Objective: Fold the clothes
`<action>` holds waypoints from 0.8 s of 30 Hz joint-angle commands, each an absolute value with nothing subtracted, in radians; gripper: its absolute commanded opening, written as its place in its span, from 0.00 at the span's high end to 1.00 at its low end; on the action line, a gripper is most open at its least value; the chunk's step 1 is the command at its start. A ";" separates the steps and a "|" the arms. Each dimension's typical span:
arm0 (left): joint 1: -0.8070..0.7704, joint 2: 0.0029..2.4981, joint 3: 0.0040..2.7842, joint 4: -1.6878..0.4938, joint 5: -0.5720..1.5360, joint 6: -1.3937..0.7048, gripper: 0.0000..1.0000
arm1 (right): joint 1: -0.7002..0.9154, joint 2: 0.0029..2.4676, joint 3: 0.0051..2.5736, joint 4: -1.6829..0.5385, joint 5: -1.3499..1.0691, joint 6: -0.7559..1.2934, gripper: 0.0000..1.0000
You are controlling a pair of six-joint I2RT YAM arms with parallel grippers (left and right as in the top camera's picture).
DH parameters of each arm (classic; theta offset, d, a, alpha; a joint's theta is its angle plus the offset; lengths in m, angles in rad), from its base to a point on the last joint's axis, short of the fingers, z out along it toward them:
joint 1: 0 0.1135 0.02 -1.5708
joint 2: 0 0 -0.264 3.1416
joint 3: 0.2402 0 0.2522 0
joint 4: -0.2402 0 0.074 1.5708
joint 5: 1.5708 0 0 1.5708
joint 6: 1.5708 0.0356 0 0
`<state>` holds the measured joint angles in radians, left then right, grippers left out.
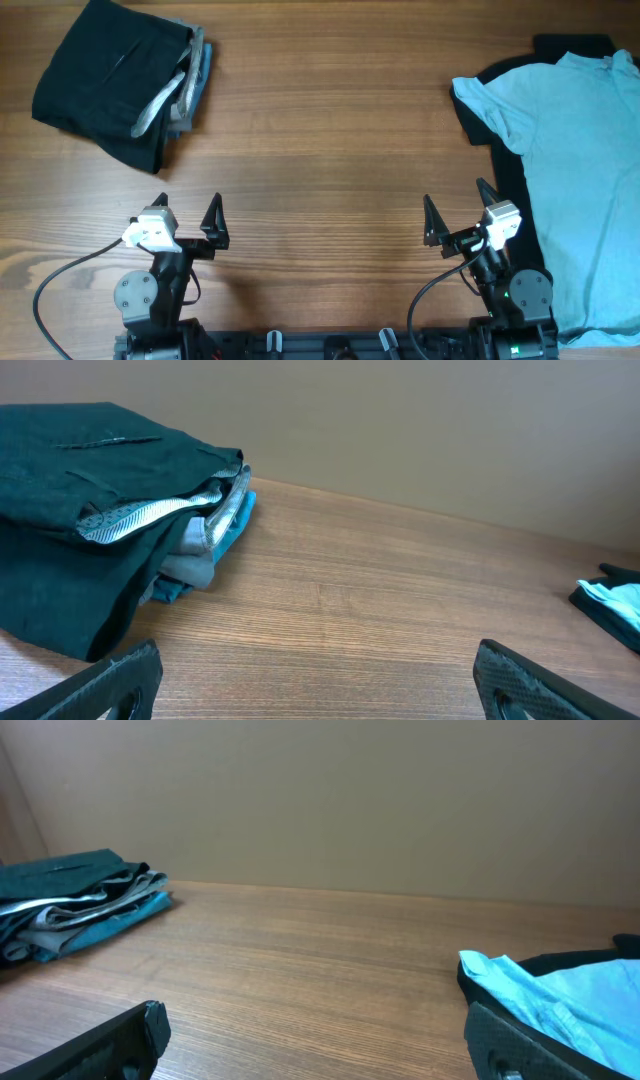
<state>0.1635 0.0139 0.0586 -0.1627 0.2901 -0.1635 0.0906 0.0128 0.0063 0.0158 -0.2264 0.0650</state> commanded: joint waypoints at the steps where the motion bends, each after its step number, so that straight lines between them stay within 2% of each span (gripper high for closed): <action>1: 0.159 0.016 0.051 -0.157 0.302 -0.173 0.00 | 0.094 0.014 0.005 0.018 -0.213 0.055 0.00; 17: 0.159 0.016 0.051 -0.130 0.302 -0.173 0.00 | 0.094 0.014 0.005 0.019 -0.218 0.057 0.00; 21: 0.159 0.019 0.051 -0.159 0.332 -0.174 0.00 | 0.094 0.014 0.005 0.022 -0.221 0.160 0.00; 24: 0.159 0.020 0.054 0.001 0.463 -0.210 0.00 | 0.094 0.014 0.033 0.052 -0.326 0.156 0.00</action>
